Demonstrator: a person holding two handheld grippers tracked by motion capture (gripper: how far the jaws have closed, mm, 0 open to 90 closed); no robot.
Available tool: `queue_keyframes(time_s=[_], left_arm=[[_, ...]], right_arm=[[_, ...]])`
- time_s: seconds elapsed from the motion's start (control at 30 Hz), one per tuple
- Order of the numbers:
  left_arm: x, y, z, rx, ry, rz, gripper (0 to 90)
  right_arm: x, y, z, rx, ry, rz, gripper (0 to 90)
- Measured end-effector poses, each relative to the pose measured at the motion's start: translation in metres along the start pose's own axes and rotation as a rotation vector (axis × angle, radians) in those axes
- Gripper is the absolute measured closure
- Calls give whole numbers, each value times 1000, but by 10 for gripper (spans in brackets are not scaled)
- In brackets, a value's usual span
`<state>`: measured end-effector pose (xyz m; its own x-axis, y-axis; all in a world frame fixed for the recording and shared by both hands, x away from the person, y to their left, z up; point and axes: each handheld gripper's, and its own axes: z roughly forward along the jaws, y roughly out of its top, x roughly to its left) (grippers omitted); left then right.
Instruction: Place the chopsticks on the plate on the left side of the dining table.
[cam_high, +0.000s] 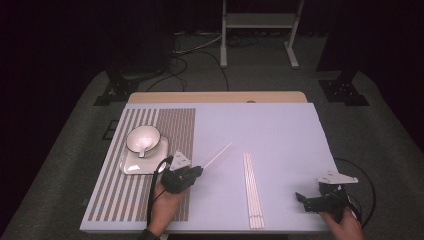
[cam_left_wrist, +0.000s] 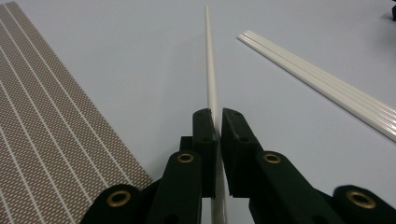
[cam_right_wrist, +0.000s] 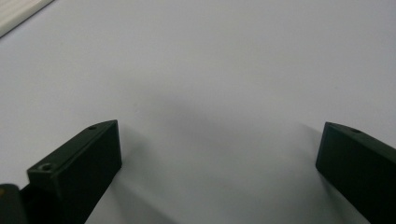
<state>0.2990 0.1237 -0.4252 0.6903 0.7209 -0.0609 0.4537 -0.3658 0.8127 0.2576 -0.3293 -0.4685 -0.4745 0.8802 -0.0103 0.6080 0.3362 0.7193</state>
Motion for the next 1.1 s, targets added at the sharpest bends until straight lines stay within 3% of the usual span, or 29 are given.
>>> queue_keyframes(time_s=[0.33, 1.1], left_arm=[[9, -1, -10, -2, -5, -15, 847], [39, -9, -36, -19, 62, -53, 846]], right_arm=[[0, 0, 0, 0, 0, 0, 0], [0, 0, 0, 0, 0, 0, 0]])
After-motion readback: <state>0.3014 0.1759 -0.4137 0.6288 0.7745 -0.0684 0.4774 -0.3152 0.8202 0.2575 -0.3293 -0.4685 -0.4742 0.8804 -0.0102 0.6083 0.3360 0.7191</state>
